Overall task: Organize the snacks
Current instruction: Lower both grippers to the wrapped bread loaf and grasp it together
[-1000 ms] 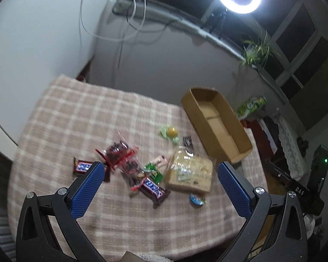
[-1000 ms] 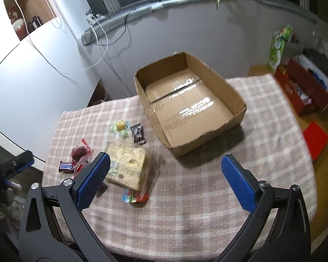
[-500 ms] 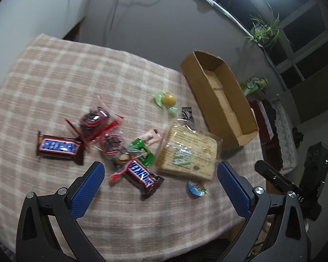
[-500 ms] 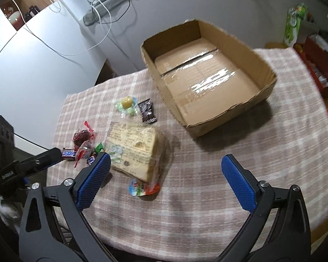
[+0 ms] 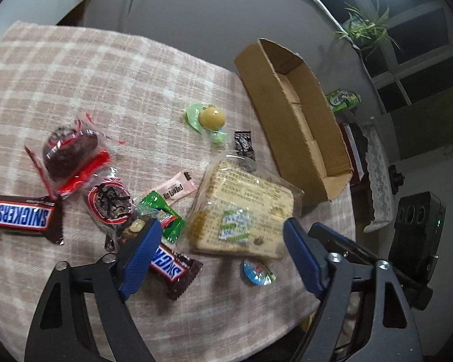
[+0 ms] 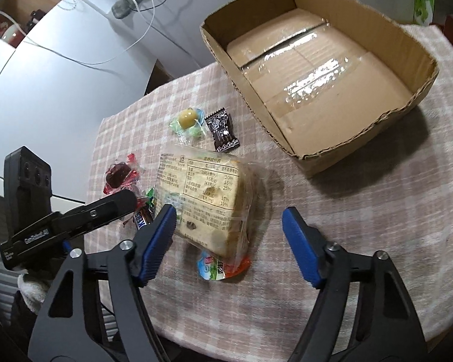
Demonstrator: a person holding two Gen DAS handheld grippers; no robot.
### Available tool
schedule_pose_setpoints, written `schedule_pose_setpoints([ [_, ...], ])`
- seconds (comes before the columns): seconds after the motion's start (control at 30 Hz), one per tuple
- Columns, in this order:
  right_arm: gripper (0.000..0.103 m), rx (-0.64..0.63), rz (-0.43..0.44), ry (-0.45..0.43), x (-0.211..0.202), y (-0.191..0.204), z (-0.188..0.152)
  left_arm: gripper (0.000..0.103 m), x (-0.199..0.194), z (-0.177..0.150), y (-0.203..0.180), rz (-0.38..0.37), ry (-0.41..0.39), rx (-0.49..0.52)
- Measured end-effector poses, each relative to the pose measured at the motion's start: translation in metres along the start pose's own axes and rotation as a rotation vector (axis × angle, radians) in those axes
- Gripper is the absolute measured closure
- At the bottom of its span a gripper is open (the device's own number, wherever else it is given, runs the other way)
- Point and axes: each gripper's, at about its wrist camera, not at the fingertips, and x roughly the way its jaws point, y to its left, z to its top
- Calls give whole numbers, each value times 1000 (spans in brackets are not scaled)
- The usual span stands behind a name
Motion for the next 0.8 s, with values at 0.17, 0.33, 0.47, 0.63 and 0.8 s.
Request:
schedule_pose_setpoints([
  [0.17,37,10,9,21,8,-1,2,46,12,0,1,-10,27,3],
  [0.33,49,12,31,46,16,0,2,53,19,-3,-1,-8,51,37],
  [0.47,54,5,35,62,22,2,1,55,22,-4,1,-2,56,44],
  [0.63,55,8,36,69,27,1,2,56,25,-3,5,8,63,46],
  [0.8,56,-3,37,67,26,4,4,56,27,-4,7,12,70,61],
])
